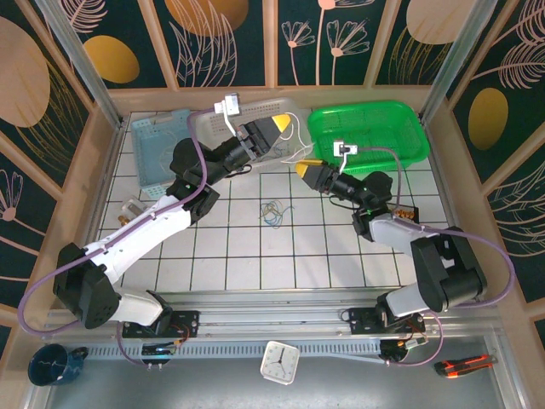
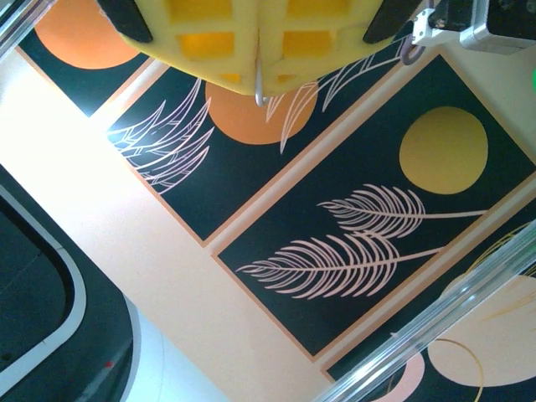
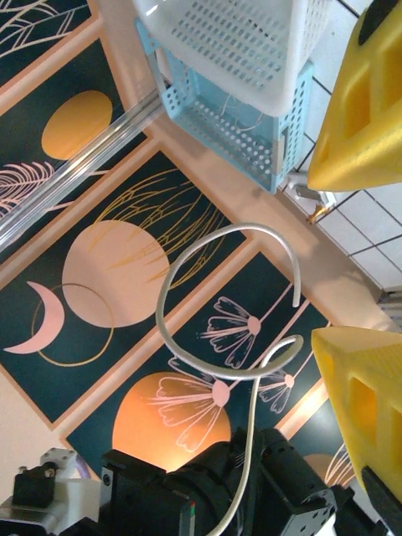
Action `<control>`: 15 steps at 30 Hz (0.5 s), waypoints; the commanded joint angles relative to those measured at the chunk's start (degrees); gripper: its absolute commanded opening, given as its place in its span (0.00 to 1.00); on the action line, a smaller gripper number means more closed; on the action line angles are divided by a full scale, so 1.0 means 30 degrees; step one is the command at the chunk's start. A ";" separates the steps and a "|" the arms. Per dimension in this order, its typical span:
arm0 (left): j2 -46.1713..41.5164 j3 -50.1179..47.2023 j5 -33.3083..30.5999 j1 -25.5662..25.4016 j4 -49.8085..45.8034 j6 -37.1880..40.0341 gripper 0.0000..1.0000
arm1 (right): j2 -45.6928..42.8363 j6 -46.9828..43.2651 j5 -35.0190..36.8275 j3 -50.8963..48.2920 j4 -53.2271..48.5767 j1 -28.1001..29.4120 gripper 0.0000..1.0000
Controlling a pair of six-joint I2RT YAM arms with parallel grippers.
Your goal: Untangle the cables
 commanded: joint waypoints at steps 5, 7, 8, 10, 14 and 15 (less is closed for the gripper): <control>0.0116 -0.0355 0.0135 -0.0117 0.1696 -0.0750 0.00 | 0.1225 0.1826 -0.0482 0.0991 0.3352 -0.0124 0.40; 0.0108 -0.0411 0.0114 -0.0108 0.1696 -0.0744 0.00 | 0.1385 0.2100 -0.0525 0.1095 0.3705 -0.0128 0.40; 0.0110 -0.0435 0.0108 -0.0123 0.1696 -0.0744 0.00 | 0.1437 0.2157 -0.0554 0.1165 0.3737 -0.0123 0.40; 0.0110 -0.0497 0.0099 -0.0125 0.1696 -0.0759 0.00 | 0.1438 0.2207 -0.0583 0.1271 0.3767 -0.0114 0.41; 0.0195 -0.0673 0.0106 -0.0121 0.1979 -0.0962 0.00 | 0.1584 0.2320 -0.0657 0.1616 0.3717 -0.0124 0.41; 0.0222 -0.0720 0.0106 -0.0125 0.2068 -0.1053 0.00 | 0.1639 0.2389 -0.0672 0.1707 0.3737 -0.0117 0.41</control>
